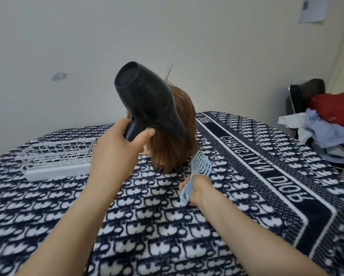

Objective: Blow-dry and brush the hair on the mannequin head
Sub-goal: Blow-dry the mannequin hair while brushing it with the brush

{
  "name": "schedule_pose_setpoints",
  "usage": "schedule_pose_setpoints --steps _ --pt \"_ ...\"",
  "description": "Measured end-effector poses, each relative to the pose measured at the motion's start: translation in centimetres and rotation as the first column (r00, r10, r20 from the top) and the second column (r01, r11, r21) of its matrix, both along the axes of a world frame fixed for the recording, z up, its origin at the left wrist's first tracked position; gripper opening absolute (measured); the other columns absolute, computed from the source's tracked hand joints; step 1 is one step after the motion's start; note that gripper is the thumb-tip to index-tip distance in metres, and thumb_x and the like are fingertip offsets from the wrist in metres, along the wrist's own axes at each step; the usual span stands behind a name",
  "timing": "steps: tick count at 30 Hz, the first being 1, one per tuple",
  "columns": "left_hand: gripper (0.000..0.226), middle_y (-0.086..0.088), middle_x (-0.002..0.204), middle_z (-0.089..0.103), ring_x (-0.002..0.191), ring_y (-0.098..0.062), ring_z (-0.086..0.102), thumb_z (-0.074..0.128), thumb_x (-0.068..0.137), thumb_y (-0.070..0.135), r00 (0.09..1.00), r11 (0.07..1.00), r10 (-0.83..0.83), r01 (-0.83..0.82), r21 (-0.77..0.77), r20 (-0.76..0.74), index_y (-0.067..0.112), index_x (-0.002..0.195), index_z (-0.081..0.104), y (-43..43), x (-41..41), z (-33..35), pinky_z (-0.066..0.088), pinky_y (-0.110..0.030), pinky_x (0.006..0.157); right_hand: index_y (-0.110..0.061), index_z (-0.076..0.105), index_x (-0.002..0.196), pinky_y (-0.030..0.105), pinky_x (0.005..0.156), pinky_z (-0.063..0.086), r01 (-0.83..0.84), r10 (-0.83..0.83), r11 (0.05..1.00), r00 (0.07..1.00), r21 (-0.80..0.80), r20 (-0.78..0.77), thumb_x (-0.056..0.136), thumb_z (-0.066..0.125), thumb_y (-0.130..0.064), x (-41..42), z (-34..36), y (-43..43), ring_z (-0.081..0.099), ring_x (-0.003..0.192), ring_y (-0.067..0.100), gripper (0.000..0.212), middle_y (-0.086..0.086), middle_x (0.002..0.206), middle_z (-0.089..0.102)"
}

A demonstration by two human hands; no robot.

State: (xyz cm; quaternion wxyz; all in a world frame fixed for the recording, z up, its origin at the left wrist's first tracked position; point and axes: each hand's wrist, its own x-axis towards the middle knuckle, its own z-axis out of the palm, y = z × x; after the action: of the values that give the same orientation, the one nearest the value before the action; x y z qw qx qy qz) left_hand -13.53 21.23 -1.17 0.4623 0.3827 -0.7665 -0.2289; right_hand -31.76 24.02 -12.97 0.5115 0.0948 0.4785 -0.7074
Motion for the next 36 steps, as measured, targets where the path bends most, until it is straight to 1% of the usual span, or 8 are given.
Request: schedule_pose_setpoints --steps 4,7,12,15,20,25,29,36 --pt "0.025 0.009 0.056 0.064 0.042 -0.01 0.056 0.073 0.091 0.05 0.988 0.988 -0.073 0.09 0.126 -0.135 0.026 0.09 0.065 -0.3 0.3 0.3 0.048 -0.036 0.05 -0.012 0.045 0.075 0.033 0.052 0.032 0.026 -0.026 1.0 1.0 0.004 0.012 0.107 0.032 -0.017 -0.2 0.5 0.4 0.023 0.055 0.021 0.035 0.009 0.067 0.033" --pt "0.026 0.006 0.059 0.066 0.051 -0.017 0.063 0.072 0.089 0.053 0.994 0.996 -0.027 0.035 0.077 -0.103 0.028 0.092 0.065 -0.1 0.6 0.3 0.06 -0.049 0.063 -0.01 0.047 0.079 0.033 0.068 0.038 0.066 -0.067 0.998 0.995 0.015 0.067 0.106 0.031 -0.014 -0.6 0.4 0.7 0.027 0.056 0.021 0.032 0.01 0.07 0.035" --pt "0.029 0.001 0.068 0.069 0.068 -0.03 0.069 0.07 0.089 0.057 0.999 1.0 0.02 -0.02 -0.007 -0.034 0.029 0.094 0.064 0.5 0.5 0.5 0.059 -0.056 0.071 -0.011 0.048 0.083 0.033 0.06 0.034 0.096 -0.096 0.995 0.99 0.004 0.104 0.106 0.03 -0.012 -0.7 0.5 0.8 0.025 0.055 0.02 0.029 0.009 0.069 0.035" --pt "0.03 0.005 0.066 0.066 0.064 -0.024 0.066 0.069 0.089 0.059 0.999 0.998 0.036 -0.036 -0.041 -0.018 0.03 0.09 0.061 0.7 0.3 0.5 0.054 -0.047 0.062 -0.014 0.048 0.082 0.033 0.06 0.032 0.131 -0.124 0.99 0.986 -0.062 0.108 0.105 0.033 -0.014 -0.5 1.3 0.6 0.027 0.055 0.021 0.028 0.008 0.07 0.036" --pt "0.024 0.014 0.06 0.053 0.06 -0.001 0.05 0.066 0.089 0.058 0.983 0.964 0.156 -0.13 -0.232 0.099 0.039 0.09 0.053 1.1 0.2 0.3 0.029 -0.027 0.051 -0.01 0.049 0.08 0.023 0.039 0.035 0.152 -0.155 0.969 0.988 -0.193 -0.004 0.104 0.04 -0.034 0.9 2.6 -0.4 0.032 0.043 0.018 0.035 0.007 0.062 0.04" --pt "0.035 0.008 0.059 0.055 0.058 -0.011 0.057 0.067 0.088 0.061 0.988 0.971 0.152 -0.15 -0.186 -0.004 0.031 0.082 0.051 0.9 0.5 0.3 0.034 -0.034 0.051 -0.007 0.054 0.085 0.027 0.044 0.042 0.131 -0.16 0.957 0.983 -0.257 -0.095 0.1 0.046 -0.038 2.8 4.6 -2.1 0.047 0.046 0.016 0.035 0.005 0.061 0.05" --pt "0.033 0.002 0.068 0.066 0.066 -0.029 0.067 0.069 0.088 0.06 0.995 0.99 0.089 -0.094 -0.106 -0.05 0.028 0.088 0.059 0.6 0.9 0.6 0.055 -0.052 0.063 -0.011 0.055 0.093 0.029 0.053 0.043 0.087 -0.107 0.951 0.993 -0.295 -0.05 0.099 0.049 -0.036 4.1 6.4 -3.9 0.047 0.054 0.017 0.026 0.004 0.066 0.049" --pt "0.034 -0.004 0.072 0.068 0.067 -0.032 0.067 0.07 0.088 0.059 0.996 0.997 0.053 -0.056 -0.045 -0.069 0.026 0.088 0.062 0.4 1.4 0.3 0.056 -0.055 0.066 -0.008 0.051 0.083 0.028 0.05 0.041 0.102 -0.08 0.964 0.992 -0.246 0.096 0.1 0.049 -0.029 5.7 4.8 -6.2 0.044 0.055 0.016 0.027 0.006 0.067 0.046"
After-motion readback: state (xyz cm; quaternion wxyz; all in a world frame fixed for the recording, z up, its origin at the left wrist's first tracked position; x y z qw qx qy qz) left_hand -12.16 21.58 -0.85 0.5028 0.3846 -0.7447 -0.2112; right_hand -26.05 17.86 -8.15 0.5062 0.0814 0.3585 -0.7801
